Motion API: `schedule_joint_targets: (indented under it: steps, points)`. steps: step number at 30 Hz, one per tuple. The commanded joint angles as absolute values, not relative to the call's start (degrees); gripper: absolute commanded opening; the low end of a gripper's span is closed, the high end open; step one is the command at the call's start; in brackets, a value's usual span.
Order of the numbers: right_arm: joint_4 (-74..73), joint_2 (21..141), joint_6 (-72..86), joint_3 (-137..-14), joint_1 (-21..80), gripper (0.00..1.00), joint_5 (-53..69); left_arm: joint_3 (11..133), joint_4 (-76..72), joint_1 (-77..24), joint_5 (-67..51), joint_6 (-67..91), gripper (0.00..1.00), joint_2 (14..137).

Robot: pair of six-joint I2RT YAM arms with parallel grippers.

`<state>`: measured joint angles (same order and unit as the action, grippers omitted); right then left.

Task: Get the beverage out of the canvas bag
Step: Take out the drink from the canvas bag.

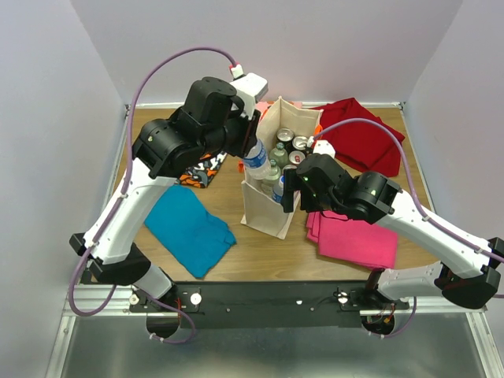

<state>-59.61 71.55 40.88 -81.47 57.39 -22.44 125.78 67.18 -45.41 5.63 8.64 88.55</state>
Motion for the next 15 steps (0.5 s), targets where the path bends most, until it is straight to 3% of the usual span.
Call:
schedule_joint_targets:
  steps: [1,15]
  points:
    - [-61.17,70.58,41.05,-81.12,57.83,1.00,-23.91,128.50,61.62,-45.62,9.40,8.79,0.00,84.73]
    - [-60.91,70.14,41.57,-80.07,57.83,1.00,-24.08,130.08,55.29,-45.62,18.89,6.59,0.00,83.41]
